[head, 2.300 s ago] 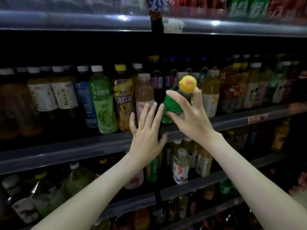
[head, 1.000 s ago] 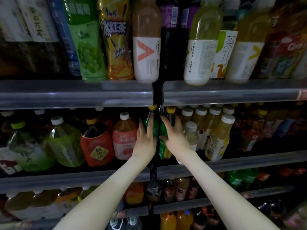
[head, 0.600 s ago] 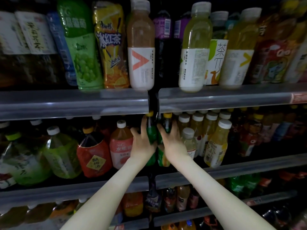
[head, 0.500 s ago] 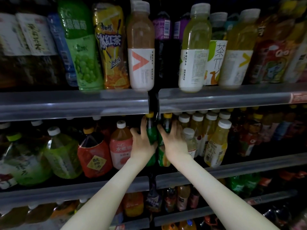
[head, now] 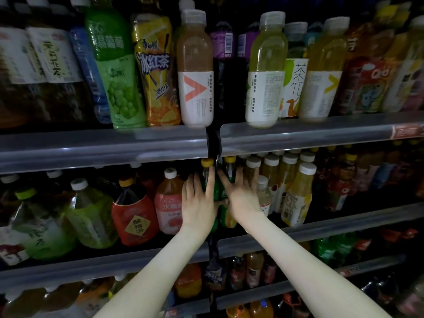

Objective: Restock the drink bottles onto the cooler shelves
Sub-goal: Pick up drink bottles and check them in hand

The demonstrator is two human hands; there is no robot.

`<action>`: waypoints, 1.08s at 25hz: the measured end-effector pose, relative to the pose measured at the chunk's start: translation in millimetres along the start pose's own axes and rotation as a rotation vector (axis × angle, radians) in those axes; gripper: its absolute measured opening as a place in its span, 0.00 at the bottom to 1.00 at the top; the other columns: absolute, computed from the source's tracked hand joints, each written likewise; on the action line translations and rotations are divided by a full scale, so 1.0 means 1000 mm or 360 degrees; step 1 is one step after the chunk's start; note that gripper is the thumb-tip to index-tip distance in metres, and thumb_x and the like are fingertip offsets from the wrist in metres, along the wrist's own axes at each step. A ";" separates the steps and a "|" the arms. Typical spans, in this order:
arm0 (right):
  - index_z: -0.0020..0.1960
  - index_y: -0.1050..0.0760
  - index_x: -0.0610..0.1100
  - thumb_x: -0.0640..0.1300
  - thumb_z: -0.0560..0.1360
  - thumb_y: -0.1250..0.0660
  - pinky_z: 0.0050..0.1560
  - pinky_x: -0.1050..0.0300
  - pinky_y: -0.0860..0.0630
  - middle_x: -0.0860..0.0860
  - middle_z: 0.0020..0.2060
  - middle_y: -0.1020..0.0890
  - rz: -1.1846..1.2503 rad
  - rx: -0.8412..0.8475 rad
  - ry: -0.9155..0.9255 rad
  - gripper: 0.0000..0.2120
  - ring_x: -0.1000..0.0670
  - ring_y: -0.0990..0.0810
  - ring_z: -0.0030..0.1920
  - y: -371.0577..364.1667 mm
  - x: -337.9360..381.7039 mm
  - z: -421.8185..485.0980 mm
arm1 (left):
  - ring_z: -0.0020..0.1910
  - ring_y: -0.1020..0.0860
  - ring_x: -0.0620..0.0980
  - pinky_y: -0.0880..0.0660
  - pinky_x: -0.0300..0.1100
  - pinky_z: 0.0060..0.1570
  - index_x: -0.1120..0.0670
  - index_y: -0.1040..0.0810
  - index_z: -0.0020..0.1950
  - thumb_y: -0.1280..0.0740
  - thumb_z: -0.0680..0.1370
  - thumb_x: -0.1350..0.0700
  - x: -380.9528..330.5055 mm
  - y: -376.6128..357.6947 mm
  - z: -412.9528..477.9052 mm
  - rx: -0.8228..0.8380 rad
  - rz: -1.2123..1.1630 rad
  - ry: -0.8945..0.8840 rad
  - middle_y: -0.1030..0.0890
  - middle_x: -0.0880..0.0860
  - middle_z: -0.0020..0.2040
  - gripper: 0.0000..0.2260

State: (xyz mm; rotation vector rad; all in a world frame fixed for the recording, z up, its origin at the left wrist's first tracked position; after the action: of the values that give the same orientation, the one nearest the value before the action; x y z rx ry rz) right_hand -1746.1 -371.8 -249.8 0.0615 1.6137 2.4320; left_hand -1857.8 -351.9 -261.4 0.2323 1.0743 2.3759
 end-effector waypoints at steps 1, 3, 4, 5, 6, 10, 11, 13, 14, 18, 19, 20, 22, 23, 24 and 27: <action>0.78 0.60 0.55 0.50 0.77 0.35 0.67 0.35 0.71 0.32 0.75 0.53 0.0002 -0.0054 0.0000 0.41 0.32 0.53 0.75 0.003 0.001 -0.002 | 0.61 0.27 0.66 0.30 0.58 0.60 0.56 0.41 0.74 0.22 0.60 0.43 0.002 0.000 -0.001 0.0002 0.0058 -0.0012 0.26 0.67 0.62 0.49; 0.78 0.54 0.55 0.50 0.73 0.30 0.67 0.33 0.68 0.32 0.75 0.49 0.0007 -0.0092 -0.0026 0.43 0.30 0.49 0.74 0.005 0.002 -0.006 | 0.65 0.30 0.67 0.34 0.61 0.64 0.55 0.41 0.75 0.24 0.62 0.42 0.004 0.003 -0.001 0.0013 0.0089 -0.0012 0.29 0.68 0.66 0.47; 0.78 0.50 0.55 0.49 0.70 0.27 0.68 0.31 0.62 0.32 0.74 0.44 0.0027 -0.0083 -0.0038 0.44 0.29 0.45 0.73 0.006 0.001 -0.008 | 0.65 0.31 0.68 0.35 0.62 0.64 0.54 0.41 0.75 0.26 0.64 0.42 0.004 0.006 -0.002 0.0025 0.0066 -0.0008 0.31 0.69 0.67 0.45; 0.77 0.45 0.54 0.49 0.68 0.25 0.68 0.29 0.52 0.32 0.72 0.39 0.0058 -0.0113 -0.0049 0.44 0.29 0.40 0.71 0.009 0.001 -0.012 | 0.66 0.31 0.68 0.35 0.62 0.64 0.54 0.41 0.75 0.27 0.66 0.44 0.002 0.010 -0.004 0.0048 0.0026 -0.0018 0.31 0.69 0.67 0.42; 0.76 0.41 0.52 0.48 0.66 0.24 0.66 0.30 0.40 0.33 0.70 0.35 0.0100 -0.0174 -0.0053 0.43 0.29 0.34 0.68 0.015 0.000 -0.016 | 0.65 0.31 0.68 0.34 0.62 0.63 0.54 0.41 0.75 0.28 0.67 0.47 0.000 0.018 -0.007 0.0080 -0.0028 -0.0040 0.32 0.68 0.68 0.40; 0.70 0.31 0.42 0.42 0.71 0.28 0.51 0.46 0.22 0.40 0.61 0.24 0.0432 -0.0319 0.0073 0.29 0.38 0.22 0.57 0.051 0.006 -0.048 | 0.60 0.25 0.62 0.27 0.53 0.58 0.57 0.35 0.71 0.28 0.69 0.56 -0.012 0.071 -0.024 0.0118 -0.0395 -0.0295 0.28 0.63 0.66 0.32; 0.67 0.29 0.40 0.42 0.73 0.31 0.46 0.49 0.21 0.42 0.57 0.22 0.0483 -0.0366 0.0088 0.24 0.41 0.21 0.53 0.063 0.006 -0.055 | 0.59 0.24 0.60 0.26 0.50 0.58 0.59 0.32 0.70 0.28 0.70 0.57 -0.015 0.089 -0.025 0.0092 -0.0481 -0.0398 0.27 0.62 0.65 0.30; 0.61 0.26 0.38 0.44 0.76 0.37 0.40 0.52 0.20 0.45 0.50 0.20 0.0517 -0.0520 0.0120 0.16 0.44 0.20 0.47 0.095 0.002 -0.060 | 0.59 0.24 0.56 0.27 0.47 0.59 0.59 0.28 0.67 0.31 0.73 0.57 -0.021 0.127 -0.013 -0.0025 -0.0568 -0.0563 0.25 0.61 0.64 0.23; 0.59 0.24 0.38 0.45 0.77 0.40 0.41 0.53 0.20 0.45 0.48 0.20 0.0526 -0.0620 0.0139 0.15 0.45 0.20 0.46 0.114 -0.002 -0.059 | 0.59 0.24 0.55 0.27 0.47 0.59 0.59 0.26 0.66 0.33 0.74 0.56 -0.024 0.145 -0.002 -0.0095 -0.0587 -0.0614 0.24 0.60 0.63 0.21; 0.59 0.24 0.36 0.43 0.78 0.42 0.48 0.53 0.21 0.45 0.48 0.19 0.0531 -0.0989 0.0137 0.15 0.46 0.20 0.48 0.184 -0.027 -0.034 | 0.62 0.26 0.54 0.28 0.46 0.61 0.58 0.28 0.67 0.38 0.76 0.55 -0.038 0.189 0.057 -0.0231 -0.0715 -0.0615 0.25 0.58 0.64 0.20; 0.61 0.26 0.36 0.43 0.77 0.42 0.51 0.52 0.21 0.44 0.50 0.20 0.0558 -0.1035 0.0105 0.16 0.45 0.21 0.50 0.196 -0.035 -0.026 | 0.63 0.27 0.53 0.29 0.45 0.62 0.57 0.29 0.68 0.37 0.76 0.56 -0.042 0.192 0.070 -0.0222 -0.0756 -0.0564 0.26 0.57 0.65 0.20; 0.62 0.27 0.35 0.42 0.77 0.41 0.53 0.51 0.21 0.43 0.52 0.20 0.0585 -0.1064 0.0076 0.17 0.44 0.21 0.52 0.204 -0.045 -0.018 | 0.64 0.28 0.53 0.30 0.44 0.62 0.56 0.30 0.70 0.35 0.76 0.57 -0.047 0.194 0.084 -0.0204 -0.0790 -0.0494 0.27 0.56 0.65 0.22; 0.65 0.29 0.35 0.40 0.76 0.37 0.57 0.51 0.22 0.41 0.55 0.22 0.0643 -0.1087 0.0047 0.19 0.43 0.22 0.55 0.212 -0.067 -0.001 | 0.66 0.30 0.53 0.32 0.43 0.63 0.54 0.34 0.73 0.34 0.76 0.57 -0.058 0.191 0.107 -0.0148 -0.0834 -0.0353 0.30 0.56 0.68 0.25; 0.67 0.31 0.35 0.39 0.76 0.35 0.57 0.50 0.23 0.41 0.57 0.23 0.0697 -0.1080 0.0030 0.20 0.43 0.23 0.57 0.213 -0.081 0.007 | 0.67 0.32 0.53 0.32 0.45 0.64 0.52 0.38 0.74 0.34 0.77 0.55 -0.064 0.187 0.118 -0.0104 -0.0845 -0.0283 0.32 0.56 0.69 0.27; 0.68 0.32 0.35 0.38 0.75 0.33 0.58 0.49 0.23 0.41 0.58 0.24 0.0755 -0.1055 0.0006 0.22 0.43 0.24 0.58 0.212 -0.094 0.014 | 0.68 0.34 0.54 0.33 0.45 0.64 0.50 0.43 0.76 0.35 0.77 0.54 -0.070 0.181 0.129 -0.0047 -0.0865 -0.0204 0.34 0.56 0.70 0.29; 0.71 0.37 0.38 0.38 0.74 0.32 0.60 0.45 0.25 0.40 0.61 0.27 0.0808 -0.1035 -0.0065 0.27 0.41 0.28 0.61 0.207 -0.136 0.028 | 0.67 0.33 0.56 0.33 0.46 0.62 0.44 0.58 0.77 0.34 0.76 0.48 -0.092 0.168 0.155 0.0036 -0.0974 0.0008 0.36 0.58 0.70 0.39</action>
State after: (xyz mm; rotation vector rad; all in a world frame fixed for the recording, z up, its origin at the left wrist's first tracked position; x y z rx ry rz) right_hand -1642.8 -451.4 -37.6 0.4517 0.7782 3.1874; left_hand -1789.2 -391.5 -28.0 -0.0891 0.9974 1.8155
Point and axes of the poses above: each hand's wrist, its own z-axis towards the middle knuckle, its own y-axis out of the back of the hand, x = y × z, the point moved 5 cm from there along z, towards the middle knuckle
